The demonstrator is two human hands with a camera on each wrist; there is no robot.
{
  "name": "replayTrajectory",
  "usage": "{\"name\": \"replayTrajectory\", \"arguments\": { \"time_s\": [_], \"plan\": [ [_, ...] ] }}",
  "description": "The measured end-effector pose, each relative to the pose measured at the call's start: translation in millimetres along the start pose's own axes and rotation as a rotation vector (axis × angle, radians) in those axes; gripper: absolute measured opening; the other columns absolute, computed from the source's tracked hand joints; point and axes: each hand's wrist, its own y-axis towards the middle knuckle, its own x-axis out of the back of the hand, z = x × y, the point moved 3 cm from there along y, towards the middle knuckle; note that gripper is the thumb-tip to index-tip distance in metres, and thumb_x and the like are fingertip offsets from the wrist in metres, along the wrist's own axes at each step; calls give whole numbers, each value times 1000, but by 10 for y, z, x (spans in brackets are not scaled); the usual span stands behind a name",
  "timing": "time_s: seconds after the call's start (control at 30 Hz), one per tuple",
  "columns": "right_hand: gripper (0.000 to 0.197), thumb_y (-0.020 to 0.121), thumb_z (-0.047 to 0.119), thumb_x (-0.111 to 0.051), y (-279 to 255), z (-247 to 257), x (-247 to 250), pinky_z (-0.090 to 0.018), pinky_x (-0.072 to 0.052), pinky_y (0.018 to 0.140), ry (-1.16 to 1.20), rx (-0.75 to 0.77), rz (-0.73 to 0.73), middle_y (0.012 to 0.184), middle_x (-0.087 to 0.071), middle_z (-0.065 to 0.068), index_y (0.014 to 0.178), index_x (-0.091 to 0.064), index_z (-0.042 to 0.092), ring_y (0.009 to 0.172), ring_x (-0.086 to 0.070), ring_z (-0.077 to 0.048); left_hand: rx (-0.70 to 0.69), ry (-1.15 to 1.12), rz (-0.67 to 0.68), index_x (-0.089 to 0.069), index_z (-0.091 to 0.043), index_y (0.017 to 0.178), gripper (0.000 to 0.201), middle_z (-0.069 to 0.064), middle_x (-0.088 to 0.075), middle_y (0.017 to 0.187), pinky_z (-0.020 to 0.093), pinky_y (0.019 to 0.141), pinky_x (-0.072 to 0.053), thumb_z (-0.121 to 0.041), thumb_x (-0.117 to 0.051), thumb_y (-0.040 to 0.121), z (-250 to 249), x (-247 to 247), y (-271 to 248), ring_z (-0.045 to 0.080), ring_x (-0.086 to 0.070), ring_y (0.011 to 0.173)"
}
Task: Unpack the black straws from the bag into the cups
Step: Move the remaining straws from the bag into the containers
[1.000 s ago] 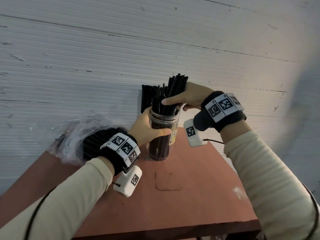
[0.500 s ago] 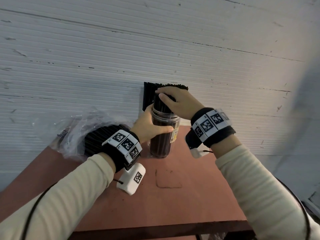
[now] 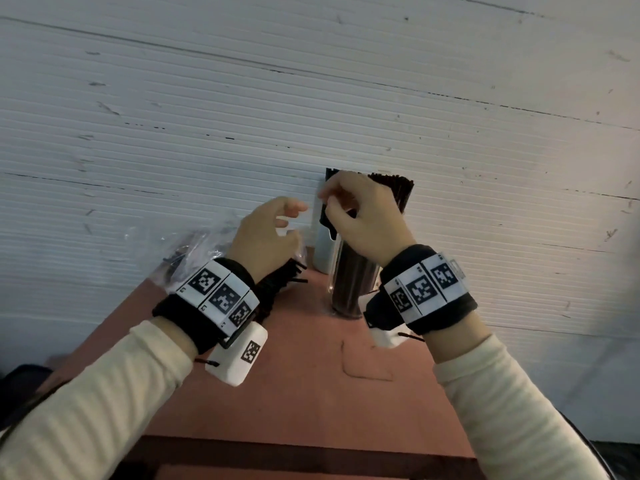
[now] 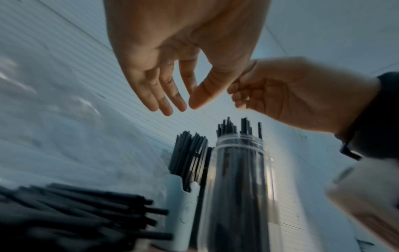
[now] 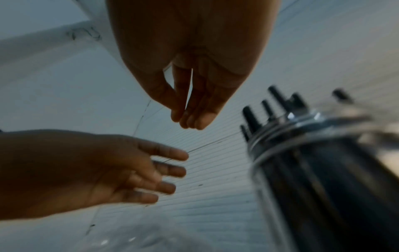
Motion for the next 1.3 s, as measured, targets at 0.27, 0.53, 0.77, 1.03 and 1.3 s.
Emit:
{"name": "replayTrajectory", "arguments": {
  "time_s": [0.27,0.53,0.77,1.03,1.3],
  "plan": [
    [28,97,25,-52,-171,24,-1030,-25,-43,93,-30,-271,717,114,-66,-3,120,-64,14,106,-59,-18,104,458,-67,-63,-41,101,29,-7,-57,113,33,83,-46,-28,-68,76,319,753,-97,18,-57,99],
    [57,95,47,-51,-135,-39,-1572,-36,-33,110,-310,-290,959,143,-49,-6,144,-39,22,132,-44,-26,124,403,217,-60,-28,123,50,-2,-58,131,23,87,-36,-1,-64,80,589,840,-138,19,-52,122],
    [64,87,34,-64,-93,8,-1670,-36,-38,105,-333,-280,955,141,-49,-6,144,-37,25,127,-47,-26,156,306,86,-61,-32,121,49,5,-56,131,25,90,-37,-5,-69,80,663,901,-105,20,-51,123],
    [51,88,16,-61,-54,101,-1604,-35,-37,105,-266,-147,922,138,-52,-1,136,-49,27,127,-47,-24,149,237,82,-63,-28,118,49,-4,-58,128,23,90,-38,-2,-73,78,642,947,-111,12,-49,124],
    [37,86,23,-69,-54,-45,-1486,-24,-41,96,-122,-268,760,129,-61,6,121,-65,33,116,-55,-16,163,226,99,-63,-27,120,52,0,-57,129,25,90,-41,-1,-73,77,649,934,-101,14,-50,121]
  ]
}}
